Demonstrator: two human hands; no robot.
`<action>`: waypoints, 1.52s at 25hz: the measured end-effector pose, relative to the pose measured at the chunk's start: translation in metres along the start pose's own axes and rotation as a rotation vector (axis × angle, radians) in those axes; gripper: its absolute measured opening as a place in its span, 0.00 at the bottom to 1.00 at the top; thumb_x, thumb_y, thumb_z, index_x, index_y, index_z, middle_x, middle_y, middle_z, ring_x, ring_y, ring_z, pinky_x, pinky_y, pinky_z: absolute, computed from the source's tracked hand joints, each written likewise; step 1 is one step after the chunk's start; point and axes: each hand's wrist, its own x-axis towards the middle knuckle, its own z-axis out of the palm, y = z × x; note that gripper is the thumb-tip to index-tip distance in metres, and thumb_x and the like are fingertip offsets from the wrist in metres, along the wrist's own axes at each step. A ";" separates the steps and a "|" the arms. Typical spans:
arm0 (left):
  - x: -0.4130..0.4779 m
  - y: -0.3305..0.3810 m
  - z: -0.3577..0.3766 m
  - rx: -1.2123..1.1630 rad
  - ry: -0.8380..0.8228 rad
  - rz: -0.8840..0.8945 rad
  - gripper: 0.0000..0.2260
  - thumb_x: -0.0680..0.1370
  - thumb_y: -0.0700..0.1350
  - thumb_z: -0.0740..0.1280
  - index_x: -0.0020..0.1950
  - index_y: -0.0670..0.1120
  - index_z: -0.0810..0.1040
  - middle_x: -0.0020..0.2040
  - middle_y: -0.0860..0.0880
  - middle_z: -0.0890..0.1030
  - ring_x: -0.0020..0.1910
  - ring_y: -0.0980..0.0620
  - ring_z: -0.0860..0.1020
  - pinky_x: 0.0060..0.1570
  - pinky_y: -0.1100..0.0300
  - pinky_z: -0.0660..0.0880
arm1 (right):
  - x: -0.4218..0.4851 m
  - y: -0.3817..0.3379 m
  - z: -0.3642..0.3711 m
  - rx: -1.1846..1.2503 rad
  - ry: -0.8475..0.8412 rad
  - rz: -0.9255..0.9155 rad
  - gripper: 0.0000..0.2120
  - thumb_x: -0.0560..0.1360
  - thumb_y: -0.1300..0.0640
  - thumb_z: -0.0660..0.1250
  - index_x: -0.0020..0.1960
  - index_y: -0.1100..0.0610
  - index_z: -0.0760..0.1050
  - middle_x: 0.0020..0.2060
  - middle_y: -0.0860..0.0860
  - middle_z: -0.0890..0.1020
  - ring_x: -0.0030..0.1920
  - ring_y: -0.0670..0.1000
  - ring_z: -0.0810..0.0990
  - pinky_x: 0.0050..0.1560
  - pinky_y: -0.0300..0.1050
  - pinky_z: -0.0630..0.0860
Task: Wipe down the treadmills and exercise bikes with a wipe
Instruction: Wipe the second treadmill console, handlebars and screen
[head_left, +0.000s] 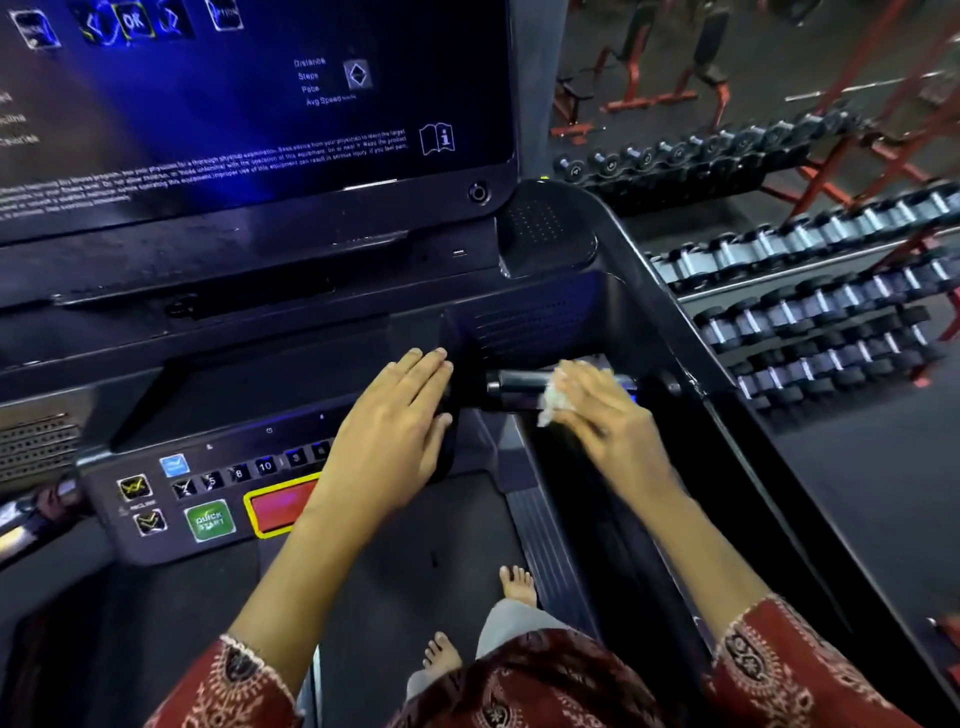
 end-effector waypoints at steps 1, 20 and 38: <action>0.000 0.000 0.001 -0.015 0.010 -0.008 0.22 0.76 0.46 0.55 0.63 0.34 0.75 0.64 0.38 0.76 0.62 0.38 0.75 0.62 0.43 0.71 | -0.005 0.008 -0.004 -0.009 0.030 0.054 0.17 0.75 0.58 0.67 0.63 0.63 0.76 0.63 0.56 0.77 0.64 0.61 0.75 0.72 0.44 0.60; 0.027 0.057 0.048 0.058 -0.048 -0.041 0.24 0.76 0.48 0.55 0.64 0.34 0.74 0.60 0.34 0.77 0.59 0.35 0.77 0.62 0.42 0.70 | -0.006 0.012 -0.001 -0.482 0.113 0.056 0.23 0.67 0.68 0.52 0.56 0.72 0.77 0.54 0.67 0.81 0.55 0.65 0.81 0.54 0.59 0.76; 0.026 0.062 0.052 -0.068 0.105 -0.137 0.19 0.78 0.47 0.58 0.62 0.36 0.75 0.58 0.38 0.77 0.56 0.39 0.75 0.65 0.50 0.64 | -0.014 0.026 0.001 -0.315 0.089 0.085 0.23 0.72 0.65 0.69 0.65 0.69 0.72 0.62 0.66 0.76 0.63 0.65 0.75 0.67 0.53 0.67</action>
